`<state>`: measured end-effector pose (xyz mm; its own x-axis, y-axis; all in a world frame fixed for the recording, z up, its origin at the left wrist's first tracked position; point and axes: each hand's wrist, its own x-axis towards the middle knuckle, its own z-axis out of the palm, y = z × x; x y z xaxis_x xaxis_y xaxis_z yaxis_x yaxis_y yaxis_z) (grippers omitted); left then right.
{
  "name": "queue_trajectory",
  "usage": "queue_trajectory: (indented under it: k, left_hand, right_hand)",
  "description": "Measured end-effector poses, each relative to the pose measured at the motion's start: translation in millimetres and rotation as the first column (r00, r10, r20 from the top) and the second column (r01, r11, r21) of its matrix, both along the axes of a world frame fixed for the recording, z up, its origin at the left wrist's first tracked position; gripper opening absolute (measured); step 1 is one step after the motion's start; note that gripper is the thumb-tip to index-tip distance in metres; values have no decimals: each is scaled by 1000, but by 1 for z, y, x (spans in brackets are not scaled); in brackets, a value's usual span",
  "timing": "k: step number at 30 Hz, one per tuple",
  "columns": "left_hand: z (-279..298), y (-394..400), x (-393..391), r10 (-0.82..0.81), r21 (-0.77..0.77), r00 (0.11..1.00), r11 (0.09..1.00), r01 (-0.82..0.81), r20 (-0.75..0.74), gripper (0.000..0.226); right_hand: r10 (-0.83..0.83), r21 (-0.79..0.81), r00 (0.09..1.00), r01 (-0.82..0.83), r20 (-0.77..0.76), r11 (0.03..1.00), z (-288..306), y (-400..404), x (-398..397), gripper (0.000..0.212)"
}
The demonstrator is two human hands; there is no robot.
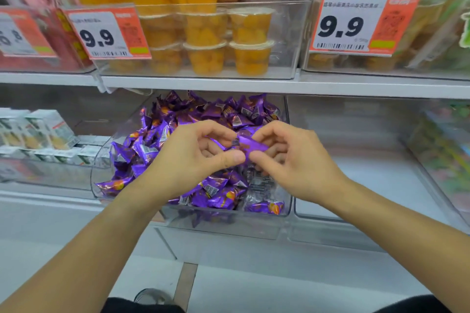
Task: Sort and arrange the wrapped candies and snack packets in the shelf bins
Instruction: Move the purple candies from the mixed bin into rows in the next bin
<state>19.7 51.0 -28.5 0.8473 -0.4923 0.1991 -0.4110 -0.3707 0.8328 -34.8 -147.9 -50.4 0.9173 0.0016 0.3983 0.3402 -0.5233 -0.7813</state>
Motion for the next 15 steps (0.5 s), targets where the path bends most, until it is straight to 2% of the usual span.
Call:
queue_trajectory:
  k: [3,5,7,9,11,13,15]
  left_hand:
    - [-13,1,5,-64,319,977,948,-5,206,39]
    - [-22,-4,6,-186,469,957,881,62,222,35]
    - [-27,-11,8,-235,532,949,842,90,210,25]
    - [-24,-16,10,-183,495,954,868,44,237,10]
    - [-16,-19,9,-79,358,962,933,-20,260,7]
    - [-9,-21,5,19,154,988,987,-43,153,10]
    - [-2,-25,-3,26,-31,1000,999,-27,-16,8]
  right_hand:
    - [-53,168,998,56,-20,984,5,-14,-4,21]
    - [-56,314,998,60,-21,948,8,-21,-9,19]
    - [-34,431,999,43,-28,901,7,-24,-13,17]
    - [-20,512,998,48,-60,858,5,-26,-16,15]
    - [-16,563,997,58,-79,824,5,-29,-20,15]
    - [-10,599,995,66,-98,798,6,-31,-24,16]
    - [-12,629,992,88,-123,773,6,-35,-26,18]
